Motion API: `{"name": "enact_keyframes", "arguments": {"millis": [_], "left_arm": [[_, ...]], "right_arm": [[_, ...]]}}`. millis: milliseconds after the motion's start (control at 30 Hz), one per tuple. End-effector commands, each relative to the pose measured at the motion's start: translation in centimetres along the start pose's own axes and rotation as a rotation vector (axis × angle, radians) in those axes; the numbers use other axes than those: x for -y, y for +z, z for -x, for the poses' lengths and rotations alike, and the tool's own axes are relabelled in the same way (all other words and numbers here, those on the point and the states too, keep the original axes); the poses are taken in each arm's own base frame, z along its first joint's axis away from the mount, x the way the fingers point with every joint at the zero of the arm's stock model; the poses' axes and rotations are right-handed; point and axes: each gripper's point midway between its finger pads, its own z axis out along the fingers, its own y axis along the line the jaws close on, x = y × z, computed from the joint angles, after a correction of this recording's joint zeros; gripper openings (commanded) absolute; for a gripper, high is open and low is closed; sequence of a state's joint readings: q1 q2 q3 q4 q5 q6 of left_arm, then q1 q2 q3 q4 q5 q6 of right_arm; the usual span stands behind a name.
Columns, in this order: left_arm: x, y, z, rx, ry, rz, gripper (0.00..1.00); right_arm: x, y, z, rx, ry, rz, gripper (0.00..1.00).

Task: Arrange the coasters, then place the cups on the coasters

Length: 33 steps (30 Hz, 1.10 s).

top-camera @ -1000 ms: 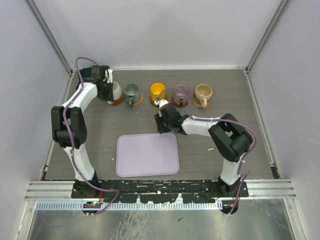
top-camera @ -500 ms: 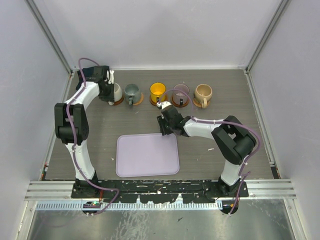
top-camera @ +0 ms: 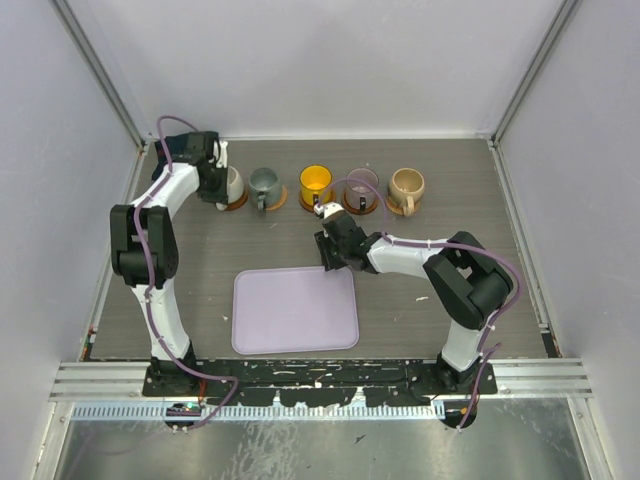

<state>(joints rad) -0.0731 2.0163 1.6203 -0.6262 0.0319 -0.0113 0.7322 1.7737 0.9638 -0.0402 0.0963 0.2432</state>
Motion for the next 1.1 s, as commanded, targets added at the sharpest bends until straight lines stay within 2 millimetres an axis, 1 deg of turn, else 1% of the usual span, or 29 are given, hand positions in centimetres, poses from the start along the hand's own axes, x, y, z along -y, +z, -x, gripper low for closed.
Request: {"name": "enact_keyframes", "arguments": {"millis": [0, 267, 700, 900, 967, 1067], "left_arm": [[-0.2, -2.0, 5.4, 0.179, -0.016, 0.000, 0.00], [-0.1, -1.6, 5.6, 0.222, -0.041, -0.003, 0.00], [-0.2, -0.7, 4.5, 0.193, -0.045, -0.001, 0.00], [-0.2, -1.1, 4.0, 0.174, -0.047, 0.000, 0.00], [-0.2, -1.3, 3.9, 0.169, -0.046, 0.000, 0.04], [-0.3, -1.5, 3.8, 0.165, -0.046, 0.009, 0.15]], "right_arm": [[0.1, -0.6, -0.3, 0.000, 0.014, -0.010, 0.42], [0.1, -0.4, -0.8, -0.007, 0.019, -0.008, 0.41], [0.0, -0.3, -1.1, -0.014, 0.021, -0.002, 0.41], [0.0, -0.2, -1.1, -0.014, 0.021, -0.001, 0.41], [-0.1, -0.2, -1.1, -0.013, 0.021, 0.001, 0.41], [-0.1, -0.2, -1.2, -0.016, 0.023, 0.003, 0.41]]}}
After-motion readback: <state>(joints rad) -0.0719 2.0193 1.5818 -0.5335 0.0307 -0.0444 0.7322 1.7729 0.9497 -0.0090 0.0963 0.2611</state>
